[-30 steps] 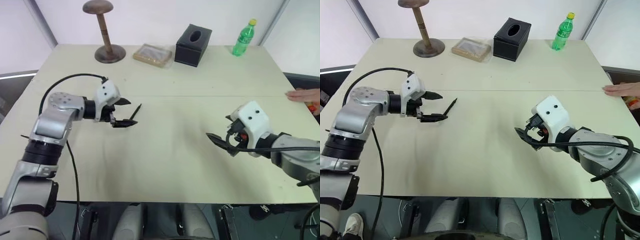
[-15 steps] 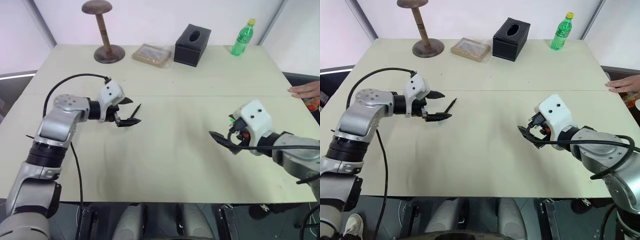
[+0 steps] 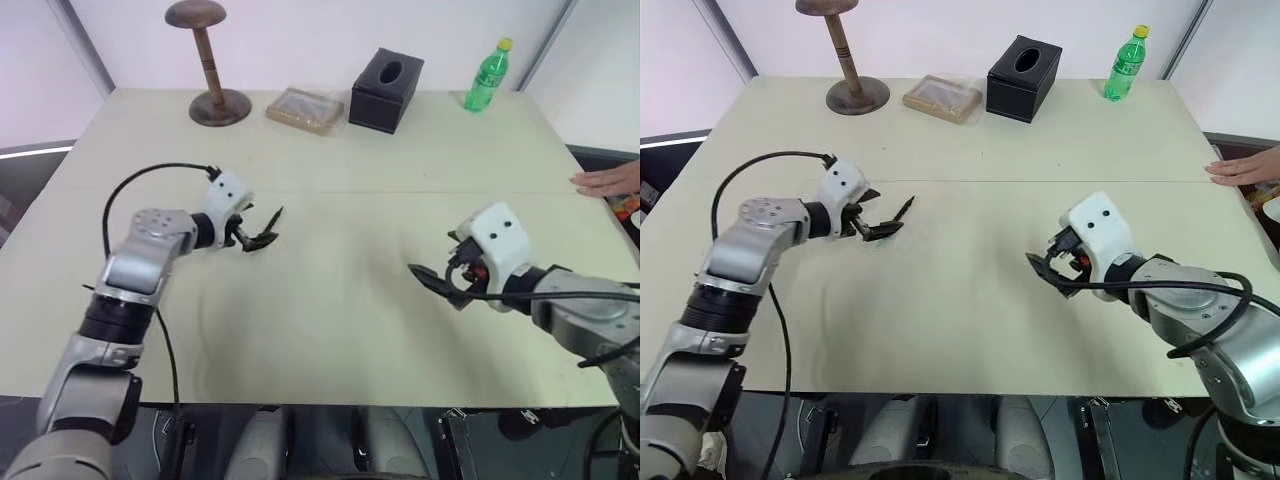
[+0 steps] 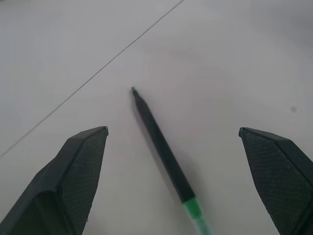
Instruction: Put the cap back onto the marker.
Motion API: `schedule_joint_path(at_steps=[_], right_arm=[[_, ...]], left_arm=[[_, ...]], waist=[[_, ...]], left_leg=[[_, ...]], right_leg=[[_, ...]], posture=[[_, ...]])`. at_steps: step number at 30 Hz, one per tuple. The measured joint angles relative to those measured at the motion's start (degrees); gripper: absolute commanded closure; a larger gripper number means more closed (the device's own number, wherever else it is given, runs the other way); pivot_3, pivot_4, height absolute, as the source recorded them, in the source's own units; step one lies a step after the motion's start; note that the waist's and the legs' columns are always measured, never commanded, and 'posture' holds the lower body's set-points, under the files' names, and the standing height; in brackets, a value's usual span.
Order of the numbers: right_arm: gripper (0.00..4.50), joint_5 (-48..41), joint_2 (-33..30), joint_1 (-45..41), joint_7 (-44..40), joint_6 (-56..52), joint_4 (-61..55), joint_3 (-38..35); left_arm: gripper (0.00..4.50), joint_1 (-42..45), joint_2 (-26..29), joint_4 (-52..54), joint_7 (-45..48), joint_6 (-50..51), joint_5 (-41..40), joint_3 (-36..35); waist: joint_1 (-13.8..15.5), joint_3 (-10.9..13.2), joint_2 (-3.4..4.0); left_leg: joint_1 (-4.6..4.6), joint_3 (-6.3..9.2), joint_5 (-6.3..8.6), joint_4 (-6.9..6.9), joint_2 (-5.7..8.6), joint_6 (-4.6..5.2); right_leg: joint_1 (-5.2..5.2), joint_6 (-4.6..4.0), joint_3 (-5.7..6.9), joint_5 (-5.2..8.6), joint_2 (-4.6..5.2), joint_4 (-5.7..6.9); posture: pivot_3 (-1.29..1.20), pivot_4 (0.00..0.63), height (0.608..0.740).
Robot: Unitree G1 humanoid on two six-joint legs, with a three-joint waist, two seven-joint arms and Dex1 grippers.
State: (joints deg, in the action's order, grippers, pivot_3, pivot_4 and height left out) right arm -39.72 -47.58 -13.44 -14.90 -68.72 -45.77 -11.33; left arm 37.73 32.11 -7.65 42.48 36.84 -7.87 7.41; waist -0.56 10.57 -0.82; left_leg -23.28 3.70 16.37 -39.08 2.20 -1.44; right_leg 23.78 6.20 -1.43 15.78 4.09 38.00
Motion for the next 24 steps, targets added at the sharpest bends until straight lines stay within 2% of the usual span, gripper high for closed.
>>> schedule_joint_path(at_steps=[7, 16, 24], right_arm=[[0.04, 1.3, 3.1, 1.8, 2.1, -0.1, -1.6, -0.1], [0.04, 2.5, 7.1, 4.7, 5.6, -2.1, -5.3, -0.6], [0.04, 3.1, 9.3, 6.5, 7.5, -4.1, -8.0, -1.2]], left_arm=[[0.00, 1.7, -5.4, -7.2, -6.6, 1.5, 1.1, -0.1], [0.00, 5.4, -7.2, -16.3, -8.1, -1.8, 1.8, -0.3], [0.00, 7.0, -7.8, -21.2, -7.2, -4.7, 2.3, -0.2]], waist=[[0.0, 0.0, -0.02], [0.0, 0.0, -0.01], [0.1, 0.0, 0.00]], left_leg=[[-0.01, 0.00, 0.00, 0.00, 0.01, -0.01], [0.02, 0.00, -0.01, 0.00, 0.03, -0.01], [0.40, 0.01, 0.00, 0.02, 0.04, -0.01]], right_leg=[[0.02, 0.00, 0.00, 0.00, 0.00, 0.01], [0.00, 0.01, 0.00, 0.00, 0.01, 0.02], [-0.37, 0.01, 0.02, 0.00, 0.01, 0.02]], posture=[[0.00, 0.150, 0.740], [0.00, 0.150, 0.740], [0.00, 0.150, 0.740]])
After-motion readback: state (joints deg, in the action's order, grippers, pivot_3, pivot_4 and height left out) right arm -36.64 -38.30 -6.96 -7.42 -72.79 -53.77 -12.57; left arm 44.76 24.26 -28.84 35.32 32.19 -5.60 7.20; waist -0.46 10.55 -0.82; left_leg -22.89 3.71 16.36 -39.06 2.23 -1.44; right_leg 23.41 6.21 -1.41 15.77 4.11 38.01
